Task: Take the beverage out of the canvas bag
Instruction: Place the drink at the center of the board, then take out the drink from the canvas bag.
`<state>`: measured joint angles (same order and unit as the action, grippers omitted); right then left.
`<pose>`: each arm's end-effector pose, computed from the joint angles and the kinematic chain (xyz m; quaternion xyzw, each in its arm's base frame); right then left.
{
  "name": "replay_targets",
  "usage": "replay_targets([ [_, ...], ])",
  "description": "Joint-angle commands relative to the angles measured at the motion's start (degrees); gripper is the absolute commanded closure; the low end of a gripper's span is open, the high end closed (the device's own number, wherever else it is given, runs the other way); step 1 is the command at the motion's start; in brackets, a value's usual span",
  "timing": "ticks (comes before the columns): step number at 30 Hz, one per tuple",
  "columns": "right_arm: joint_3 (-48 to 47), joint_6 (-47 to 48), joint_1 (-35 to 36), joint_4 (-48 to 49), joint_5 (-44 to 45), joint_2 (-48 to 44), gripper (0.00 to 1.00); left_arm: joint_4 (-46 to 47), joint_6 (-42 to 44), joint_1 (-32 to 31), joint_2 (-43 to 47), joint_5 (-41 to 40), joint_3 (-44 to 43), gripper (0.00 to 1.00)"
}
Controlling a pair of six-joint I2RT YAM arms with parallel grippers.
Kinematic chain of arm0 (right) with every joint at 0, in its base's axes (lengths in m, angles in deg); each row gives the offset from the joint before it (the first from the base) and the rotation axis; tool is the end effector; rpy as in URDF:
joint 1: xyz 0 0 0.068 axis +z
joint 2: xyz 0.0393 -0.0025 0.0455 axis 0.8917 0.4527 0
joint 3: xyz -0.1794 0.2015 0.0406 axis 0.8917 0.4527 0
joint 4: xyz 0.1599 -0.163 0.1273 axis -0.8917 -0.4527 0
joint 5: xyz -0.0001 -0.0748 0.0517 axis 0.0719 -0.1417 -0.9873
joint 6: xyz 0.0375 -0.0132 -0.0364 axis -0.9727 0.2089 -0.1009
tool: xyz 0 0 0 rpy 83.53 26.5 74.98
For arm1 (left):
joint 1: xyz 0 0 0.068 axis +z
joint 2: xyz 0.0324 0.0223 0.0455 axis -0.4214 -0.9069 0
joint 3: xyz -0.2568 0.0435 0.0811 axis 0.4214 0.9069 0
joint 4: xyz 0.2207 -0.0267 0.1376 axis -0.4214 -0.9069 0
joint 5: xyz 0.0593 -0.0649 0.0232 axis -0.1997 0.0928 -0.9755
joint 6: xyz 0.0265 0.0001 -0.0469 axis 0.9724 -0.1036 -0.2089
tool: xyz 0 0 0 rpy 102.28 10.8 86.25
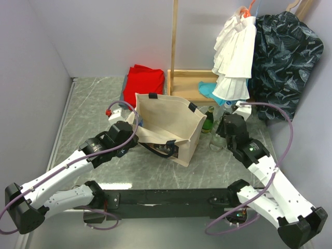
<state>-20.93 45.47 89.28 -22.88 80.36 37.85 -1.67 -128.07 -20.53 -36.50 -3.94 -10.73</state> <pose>0.1644 0.0612 0.3105 0.1181 0.8410 0.0054 0.5279 0.1487 -0.1317 0.2912 -0.1415 0.8821 -0.1989 0.4028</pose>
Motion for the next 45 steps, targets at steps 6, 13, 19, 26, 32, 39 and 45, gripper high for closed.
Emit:
replay_targets([
  [6, -6.1, 2.2, 0.0, -2.2, 0.9, -2.8, 0.52, 1.1, 1.1, -0.2, -0.5, 2.1, -1.8, 0.83],
  [13, -10.3, 6.1, 0.2, -1.3, -7.4, -2.5, 0.51, 0.5, 0.2, -0.2, 1.2, 1.4, -1.5, 0.84],
  [19, -13.3, 9.1, 1.7, 1.3, -17.3, -0.6, 0.51, -1.0, -0.2, -0.2, 2.1, 0.5, -1.8, 0.84],
  [26, -16.2, 11.3, 6.4, 3.3, -22.3, 3.7, 0.5, -2.6, -0.6, -0.2, 3.1, -0.7, -2.8, 0.84],
  [32, -21.3, 14.8, 15.2, 2.2, -17.0, 12.2, 0.49, -3.9, -1.0, -0.2, 4.9, -2.2, -3.4, 0.83],
  [39, -24.5, 15.3, 17.8, 6.2, -18.1, 19.3, 0.48, -5.8, -1.3, -0.2, 5.3, -3.3, -4.0, 0.84],
  [45, -28.7, 15.8, 18.0, 7.2, -20.4, 25.3, 0.47, -6.0, -0.4, -0.2, 4.5, -3.6, -5.1, 0.83],
])
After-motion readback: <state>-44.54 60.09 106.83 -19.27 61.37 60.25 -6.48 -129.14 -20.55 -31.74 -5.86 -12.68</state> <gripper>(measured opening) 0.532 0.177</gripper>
